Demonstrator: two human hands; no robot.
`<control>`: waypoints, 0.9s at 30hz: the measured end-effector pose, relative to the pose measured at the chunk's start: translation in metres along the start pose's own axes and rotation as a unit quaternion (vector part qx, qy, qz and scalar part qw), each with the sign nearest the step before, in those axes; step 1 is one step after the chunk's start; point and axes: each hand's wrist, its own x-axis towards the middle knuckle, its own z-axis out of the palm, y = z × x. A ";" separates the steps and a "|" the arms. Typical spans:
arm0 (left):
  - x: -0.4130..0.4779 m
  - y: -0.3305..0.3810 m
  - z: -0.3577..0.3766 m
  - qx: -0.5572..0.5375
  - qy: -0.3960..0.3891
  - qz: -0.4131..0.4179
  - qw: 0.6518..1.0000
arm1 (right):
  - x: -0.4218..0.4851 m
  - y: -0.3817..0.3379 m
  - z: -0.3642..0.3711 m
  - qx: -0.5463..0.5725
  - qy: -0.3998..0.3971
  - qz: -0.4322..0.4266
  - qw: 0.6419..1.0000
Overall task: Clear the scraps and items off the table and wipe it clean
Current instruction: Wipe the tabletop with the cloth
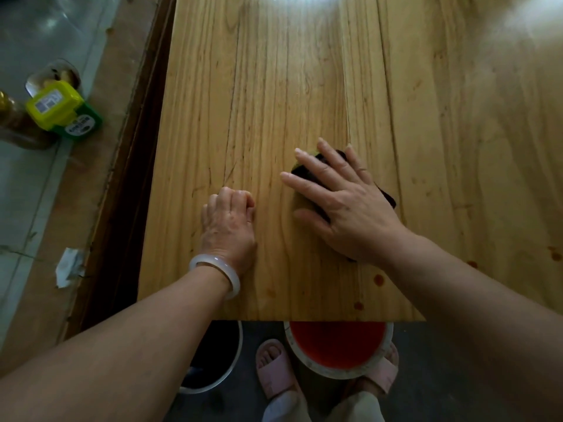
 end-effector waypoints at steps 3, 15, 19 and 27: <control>0.000 -0.001 0.002 -0.005 0.003 -0.002 1.000 | 0.002 0.018 0.016 -0.010 -0.050 0.050 0.997; -0.001 0.000 0.003 -0.003 0.030 0.008 1.000 | -0.019 -0.075 0.062 0.094 0.104 0.225 0.964; 0.000 -0.002 0.005 0.002 0.031 0.013 0.999 | -0.018 -0.115 0.076 0.095 0.126 0.247 0.956; -0.002 -0.001 0.002 -0.009 0.007 0.004 1.000 | -0.029 -0.119 0.078 0.066 0.105 0.165 0.978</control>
